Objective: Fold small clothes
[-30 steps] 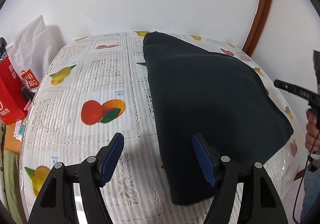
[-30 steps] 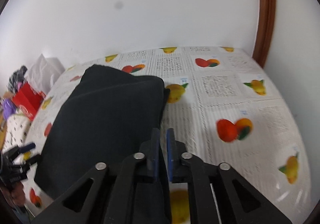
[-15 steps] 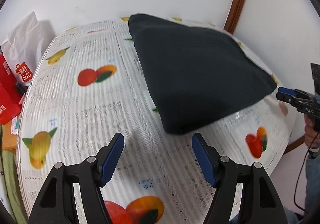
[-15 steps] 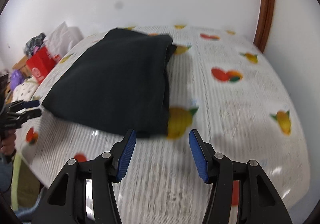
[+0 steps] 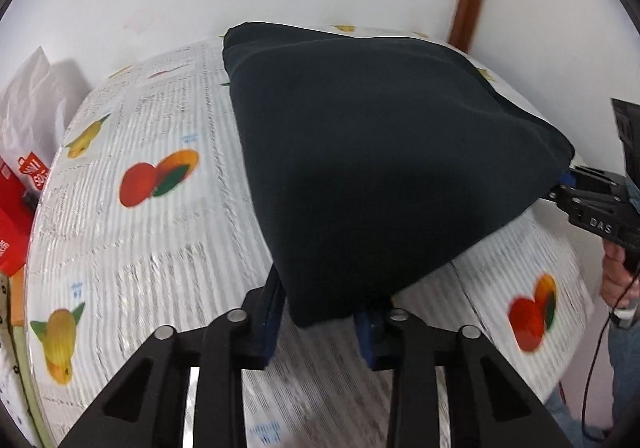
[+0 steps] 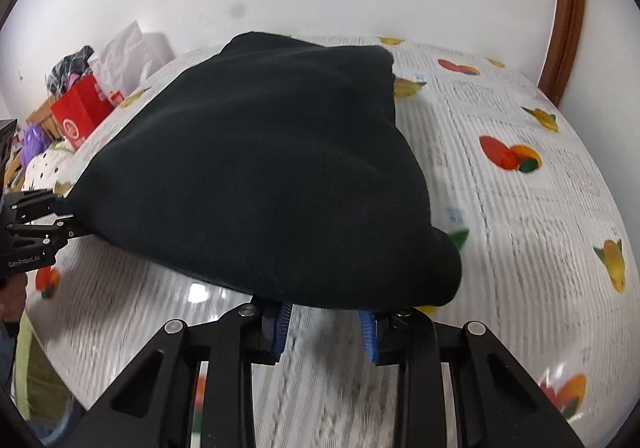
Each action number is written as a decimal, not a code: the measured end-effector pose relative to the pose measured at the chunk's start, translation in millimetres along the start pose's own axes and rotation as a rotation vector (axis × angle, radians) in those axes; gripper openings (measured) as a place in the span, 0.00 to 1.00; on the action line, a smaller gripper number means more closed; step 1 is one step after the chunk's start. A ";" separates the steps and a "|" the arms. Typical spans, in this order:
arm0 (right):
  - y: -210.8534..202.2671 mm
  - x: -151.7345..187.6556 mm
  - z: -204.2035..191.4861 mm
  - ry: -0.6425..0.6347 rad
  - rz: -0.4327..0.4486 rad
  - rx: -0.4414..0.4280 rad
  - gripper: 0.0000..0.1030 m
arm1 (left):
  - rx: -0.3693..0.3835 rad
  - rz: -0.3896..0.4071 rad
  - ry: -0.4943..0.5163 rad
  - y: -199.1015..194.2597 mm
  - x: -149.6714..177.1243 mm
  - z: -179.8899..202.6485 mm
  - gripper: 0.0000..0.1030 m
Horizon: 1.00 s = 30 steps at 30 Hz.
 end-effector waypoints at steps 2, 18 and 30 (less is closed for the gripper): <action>7.0 -9.2 2.8 0.015 0.004 -0.005 0.28 | 0.001 -0.011 -0.026 8.1 -7.3 -6.1 0.27; 13.9 -48.6 17.4 0.073 0.045 -0.042 0.28 | 0.050 -0.001 -0.093 11.0 -18.4 -24.7 0.29; -14.2 -82.9 1.9 0.077 0.153 -0.059 0.28 | 0.012 0.124 -0.082 -36.6 -28.2 -18.9 0.30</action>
Point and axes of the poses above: each gripper's, at about its wrist camera, not at the fingertips, and y roughly the way its jaws point, z to its right, x to its underside, the point moved 6 cm from there along y, roughly the way its jaws point, and after that the axes turned 11 degrees about y, right-handed, at the moved point
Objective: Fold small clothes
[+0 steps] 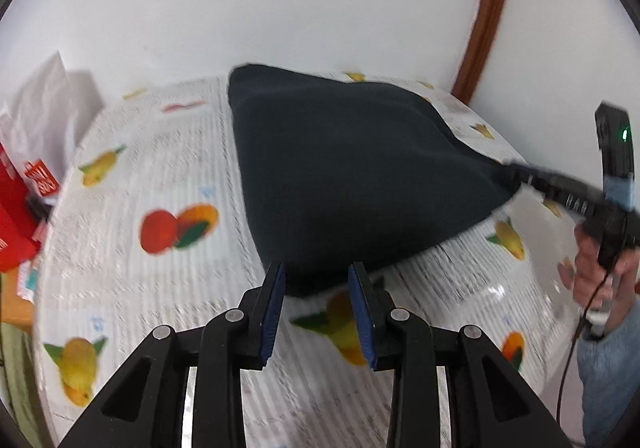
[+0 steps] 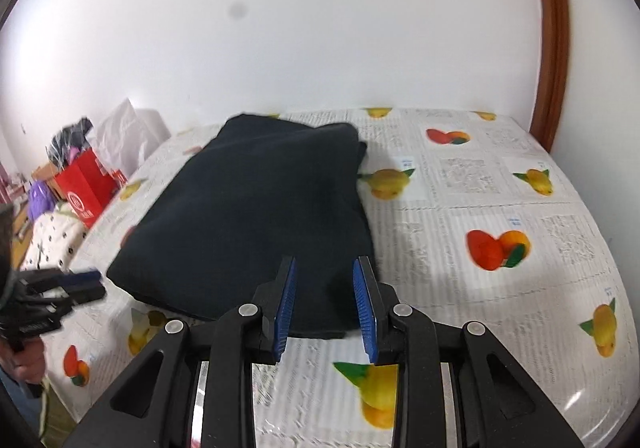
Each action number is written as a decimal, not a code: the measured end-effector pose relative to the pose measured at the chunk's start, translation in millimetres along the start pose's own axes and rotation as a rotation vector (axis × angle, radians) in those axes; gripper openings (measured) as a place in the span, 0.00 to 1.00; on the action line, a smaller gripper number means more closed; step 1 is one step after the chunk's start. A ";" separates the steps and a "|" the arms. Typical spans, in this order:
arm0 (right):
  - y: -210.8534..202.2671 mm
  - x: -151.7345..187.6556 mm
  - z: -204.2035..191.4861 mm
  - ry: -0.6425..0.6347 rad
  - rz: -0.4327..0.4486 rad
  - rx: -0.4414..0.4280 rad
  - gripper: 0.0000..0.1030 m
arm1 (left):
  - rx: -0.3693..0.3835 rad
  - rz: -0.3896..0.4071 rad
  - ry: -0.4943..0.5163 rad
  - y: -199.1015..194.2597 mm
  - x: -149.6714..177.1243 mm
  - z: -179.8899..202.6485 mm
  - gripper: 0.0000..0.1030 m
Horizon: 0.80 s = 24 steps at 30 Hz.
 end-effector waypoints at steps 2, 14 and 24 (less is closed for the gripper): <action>19.3 8.9 -0.9 -0.007 -0.037 0.049 0.28 | -0.032 -0.002 -0.025 9.9 -6.4 -10.7 0.30; 18.3 33.2 16.7 0.055 -0.096 0.143 0.28 | -0.058 -0.085 -0.113 39.4 -0.2 -15.9 0.31; -18.5 44.5 15.6 0.095 -0.089 0.186 0.38 | -0.091 -0.073 -0.114 -5.9 11.4 0.9 0.33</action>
Point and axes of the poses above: each gripper's, at about its wrist camera, not at the fingertips, and y roughly the way its jaws point, z to its right, x to its underside, the point moved 6 cm from there along y, roughly the way its jaws point, and after that the axes turned 11 degrees about y, right-handed, at the moved point
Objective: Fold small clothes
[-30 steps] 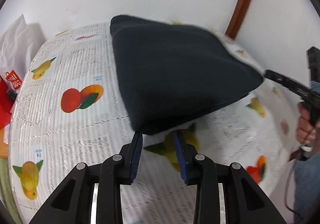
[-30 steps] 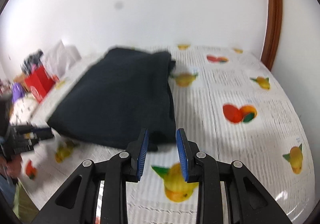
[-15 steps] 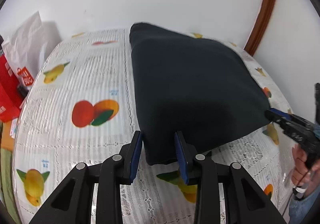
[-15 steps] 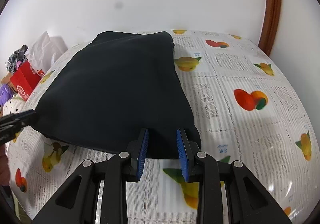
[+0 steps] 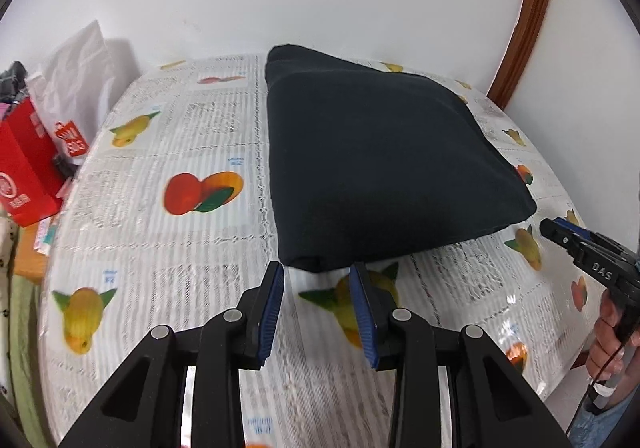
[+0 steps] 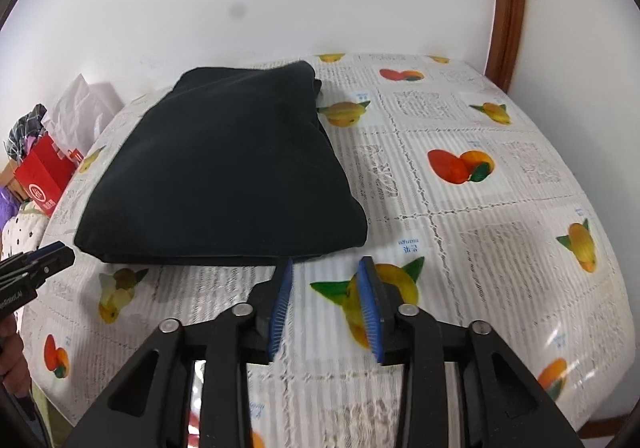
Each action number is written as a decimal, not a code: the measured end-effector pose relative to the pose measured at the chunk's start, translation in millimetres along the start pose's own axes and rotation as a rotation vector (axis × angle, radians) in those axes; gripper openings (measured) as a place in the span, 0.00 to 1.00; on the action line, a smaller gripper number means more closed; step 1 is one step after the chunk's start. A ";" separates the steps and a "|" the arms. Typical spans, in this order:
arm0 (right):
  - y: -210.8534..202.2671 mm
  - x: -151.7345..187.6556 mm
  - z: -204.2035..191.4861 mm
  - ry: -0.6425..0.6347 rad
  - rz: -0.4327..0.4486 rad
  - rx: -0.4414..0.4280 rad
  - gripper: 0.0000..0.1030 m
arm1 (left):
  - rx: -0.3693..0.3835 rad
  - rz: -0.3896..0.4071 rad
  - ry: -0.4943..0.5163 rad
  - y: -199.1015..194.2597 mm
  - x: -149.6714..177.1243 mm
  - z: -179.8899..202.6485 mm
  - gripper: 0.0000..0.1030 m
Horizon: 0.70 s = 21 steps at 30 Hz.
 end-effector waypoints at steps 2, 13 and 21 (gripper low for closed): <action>-15.4 0.3 -4.3 -0.003 0.022 0.000 0.47 | -0.011 0.011 -0.005 -13.5 0.2 3.8 0.39; -119.7 2.3 -21.5 -0.010 0.161 -0.010 0.77 | -0.054 0.172 -0.003 -109.8 1.7 25.2 0.73; -165.0 14.9 -17.0 0.009 0.225 -0.002 0.98 | -0.082 0.231 0.011 -153.2 8.0 34.8 0.82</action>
Point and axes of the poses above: each gripper's, at about its wrist camera, not at the fingertips, and y roughly the way its jaws point, z to its right, x to its underside, the point moved 6 cm from there along y, roughly the way its jaws point, and after that the axes turned 11 degrees about y, right-handed, at the moved point
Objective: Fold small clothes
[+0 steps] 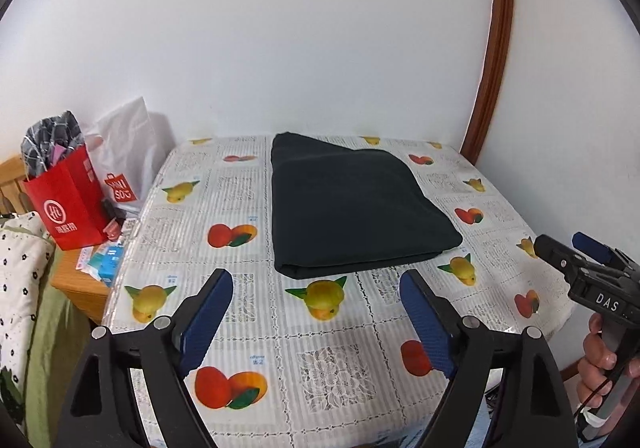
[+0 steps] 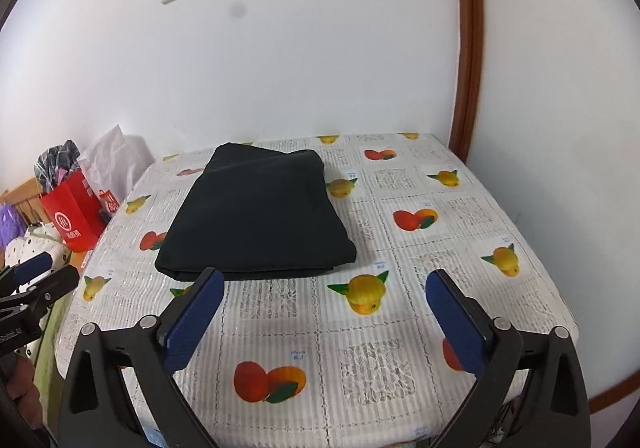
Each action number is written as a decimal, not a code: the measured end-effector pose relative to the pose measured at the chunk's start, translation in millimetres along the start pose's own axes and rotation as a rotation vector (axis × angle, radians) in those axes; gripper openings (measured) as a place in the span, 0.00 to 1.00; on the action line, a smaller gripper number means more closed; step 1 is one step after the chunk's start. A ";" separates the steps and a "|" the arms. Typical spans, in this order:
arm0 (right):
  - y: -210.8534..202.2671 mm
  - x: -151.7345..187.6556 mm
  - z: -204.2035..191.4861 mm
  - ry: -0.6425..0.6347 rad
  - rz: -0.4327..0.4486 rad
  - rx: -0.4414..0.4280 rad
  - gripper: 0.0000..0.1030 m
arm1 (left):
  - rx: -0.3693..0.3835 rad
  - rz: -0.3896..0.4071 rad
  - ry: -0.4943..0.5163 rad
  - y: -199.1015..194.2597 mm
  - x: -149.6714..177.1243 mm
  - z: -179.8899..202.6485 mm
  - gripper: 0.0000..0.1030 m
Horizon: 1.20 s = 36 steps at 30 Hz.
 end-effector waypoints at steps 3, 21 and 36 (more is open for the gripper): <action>-9.2 2.0 1.8 0.000 0.003 0.003 0.98 | -0.001 0.015 0.010 -7.1 -0.5 4.0 0.82; -37.9 2.4 11.9 -0.005 0.044 0.004 0.98 | -0.009 0.022 0.058 -17.6 -2.3 30.5 0.86; -36.0 2.9 16.3 0.013 0.025 0.002 0.99 | -0.009 0.001 0.059 -12.0 0.1 33.0 0.87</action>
Point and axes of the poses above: each gripper's, at about its wrist camera, not at the fingertips, and y roughly the way its jaws point, z to its right, x to its underside, the point moved 6 cm from there along y, roughly the way its jaws point, and after that the axes turned 11 degrees about y, right-handed, at the moved point
